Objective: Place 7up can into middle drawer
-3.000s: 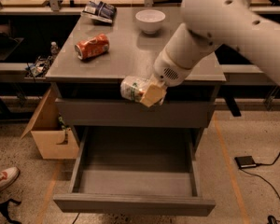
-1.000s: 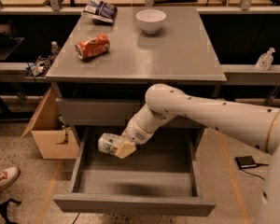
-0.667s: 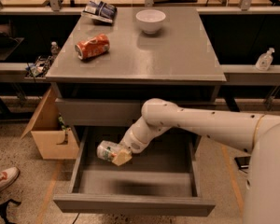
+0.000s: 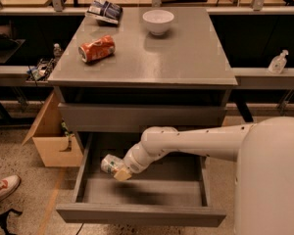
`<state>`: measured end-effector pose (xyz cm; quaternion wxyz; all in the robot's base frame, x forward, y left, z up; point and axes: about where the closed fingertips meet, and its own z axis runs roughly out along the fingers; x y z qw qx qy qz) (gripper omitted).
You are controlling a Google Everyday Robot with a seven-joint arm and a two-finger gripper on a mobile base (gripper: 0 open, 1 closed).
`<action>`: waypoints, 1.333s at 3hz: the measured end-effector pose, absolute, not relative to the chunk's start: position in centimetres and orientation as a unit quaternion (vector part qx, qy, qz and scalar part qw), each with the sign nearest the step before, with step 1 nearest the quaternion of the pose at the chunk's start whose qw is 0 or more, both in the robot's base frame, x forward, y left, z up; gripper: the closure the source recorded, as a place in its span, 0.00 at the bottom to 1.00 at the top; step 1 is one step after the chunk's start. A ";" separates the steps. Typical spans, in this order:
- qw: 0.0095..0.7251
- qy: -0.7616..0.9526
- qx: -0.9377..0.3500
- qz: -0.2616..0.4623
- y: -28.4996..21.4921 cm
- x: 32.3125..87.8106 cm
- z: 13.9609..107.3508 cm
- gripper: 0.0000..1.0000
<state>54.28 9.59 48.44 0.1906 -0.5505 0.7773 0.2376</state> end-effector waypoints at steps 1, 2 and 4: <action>0.199 0.789 -0.534 0.228 10.1 55.4 45.4 1.00; 0.203 0.799 -0.521 0.221 10.2 56.1 43.1 0.98; 0.200 0.798 -0.523 0.223 10.4 55.9 43.0 0.52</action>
Offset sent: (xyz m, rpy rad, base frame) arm 0.0291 0.0040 -0.0764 -0.0205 -0.0224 -0.1233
